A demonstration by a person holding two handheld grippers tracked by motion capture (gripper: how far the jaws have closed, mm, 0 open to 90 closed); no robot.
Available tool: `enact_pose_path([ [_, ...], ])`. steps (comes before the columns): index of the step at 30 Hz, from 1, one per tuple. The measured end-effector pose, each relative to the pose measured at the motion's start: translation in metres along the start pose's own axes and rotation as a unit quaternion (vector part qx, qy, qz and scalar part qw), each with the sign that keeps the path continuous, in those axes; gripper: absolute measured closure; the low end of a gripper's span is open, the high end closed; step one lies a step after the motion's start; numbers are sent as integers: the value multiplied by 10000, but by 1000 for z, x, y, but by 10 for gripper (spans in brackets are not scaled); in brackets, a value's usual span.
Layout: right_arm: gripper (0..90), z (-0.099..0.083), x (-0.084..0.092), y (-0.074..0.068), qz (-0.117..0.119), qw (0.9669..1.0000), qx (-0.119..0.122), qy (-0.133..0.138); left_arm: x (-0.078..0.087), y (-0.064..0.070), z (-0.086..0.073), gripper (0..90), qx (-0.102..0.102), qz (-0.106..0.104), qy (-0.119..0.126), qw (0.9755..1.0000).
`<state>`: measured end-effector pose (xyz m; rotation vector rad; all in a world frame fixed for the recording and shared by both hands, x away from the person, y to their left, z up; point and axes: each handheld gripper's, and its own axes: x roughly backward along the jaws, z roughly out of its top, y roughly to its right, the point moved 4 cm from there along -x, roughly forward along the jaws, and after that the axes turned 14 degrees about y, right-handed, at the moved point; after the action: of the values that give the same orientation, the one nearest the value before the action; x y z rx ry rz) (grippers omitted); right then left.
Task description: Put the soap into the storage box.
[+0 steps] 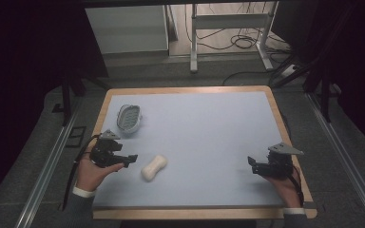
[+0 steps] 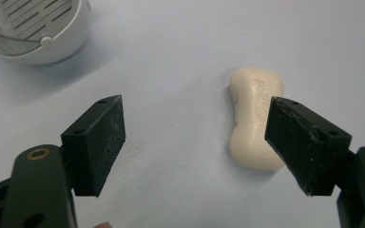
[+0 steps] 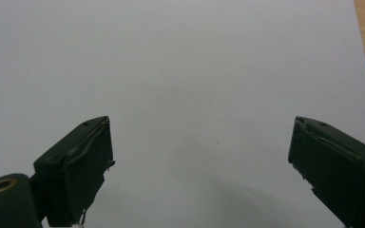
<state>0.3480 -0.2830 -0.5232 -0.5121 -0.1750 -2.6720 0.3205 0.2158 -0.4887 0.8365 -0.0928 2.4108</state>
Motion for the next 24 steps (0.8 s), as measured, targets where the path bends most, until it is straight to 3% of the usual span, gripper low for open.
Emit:
enact_pose_path([
  [12,74,-2,1,3,-22,10000,-39,9,-11,16,9,212,-228,-1,-324,9992],
  [24,74,-2,0,3,17,10000,-41,4,-16,29,10,209,-384,-50,-474,9981],
])
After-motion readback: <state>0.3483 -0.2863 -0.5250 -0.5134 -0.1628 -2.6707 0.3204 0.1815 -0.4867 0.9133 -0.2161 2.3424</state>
